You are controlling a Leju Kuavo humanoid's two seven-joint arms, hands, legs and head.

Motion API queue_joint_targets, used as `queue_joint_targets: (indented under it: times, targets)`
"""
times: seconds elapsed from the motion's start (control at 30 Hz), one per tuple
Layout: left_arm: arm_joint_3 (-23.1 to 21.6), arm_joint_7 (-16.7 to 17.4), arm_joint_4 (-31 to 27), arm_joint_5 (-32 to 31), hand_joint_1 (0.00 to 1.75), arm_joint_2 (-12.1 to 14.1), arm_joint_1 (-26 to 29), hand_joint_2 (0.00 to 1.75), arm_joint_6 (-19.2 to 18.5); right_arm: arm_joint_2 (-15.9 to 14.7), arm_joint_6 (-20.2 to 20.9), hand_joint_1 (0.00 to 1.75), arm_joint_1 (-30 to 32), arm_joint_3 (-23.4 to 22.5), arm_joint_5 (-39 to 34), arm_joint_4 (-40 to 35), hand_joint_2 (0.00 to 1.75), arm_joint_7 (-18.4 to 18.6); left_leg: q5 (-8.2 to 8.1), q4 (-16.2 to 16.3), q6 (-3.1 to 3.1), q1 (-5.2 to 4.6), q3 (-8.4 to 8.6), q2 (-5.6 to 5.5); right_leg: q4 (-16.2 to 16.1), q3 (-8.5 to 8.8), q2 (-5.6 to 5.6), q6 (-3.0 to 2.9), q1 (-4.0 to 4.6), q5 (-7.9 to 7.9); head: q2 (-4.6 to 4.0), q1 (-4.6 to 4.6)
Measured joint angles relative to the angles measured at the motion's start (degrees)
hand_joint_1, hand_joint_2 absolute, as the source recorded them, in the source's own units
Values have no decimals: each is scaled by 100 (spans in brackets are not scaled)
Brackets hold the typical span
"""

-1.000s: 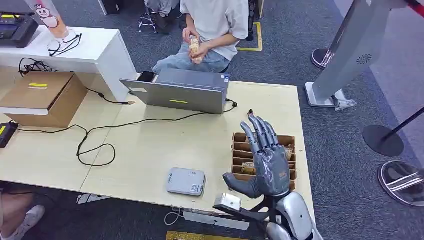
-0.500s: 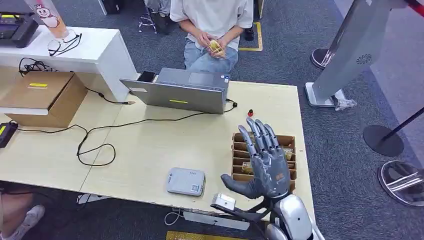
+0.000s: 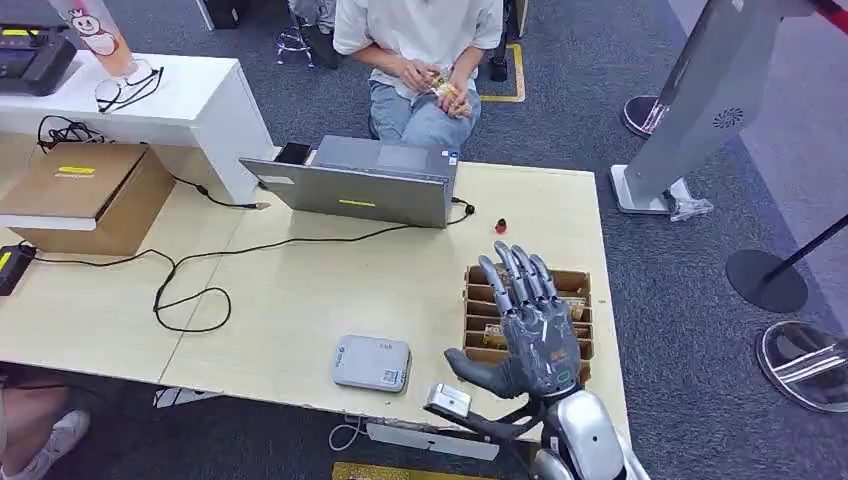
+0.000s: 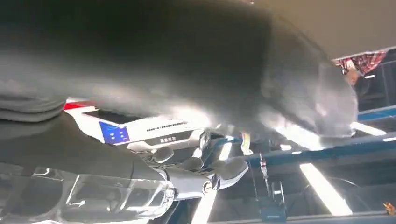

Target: Pass the card to the sensor for recognition and then transmit it.

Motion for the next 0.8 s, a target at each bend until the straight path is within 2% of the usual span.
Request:
queue_joint_targets:
  times: [0.8]
  targets:
    - [64,0,2,-138,0,0,-2,0,-9,0,44,0,22,-374,70,302,175,147,0,0,0,0,0,0,0,0,0,0,0,0,0,0]
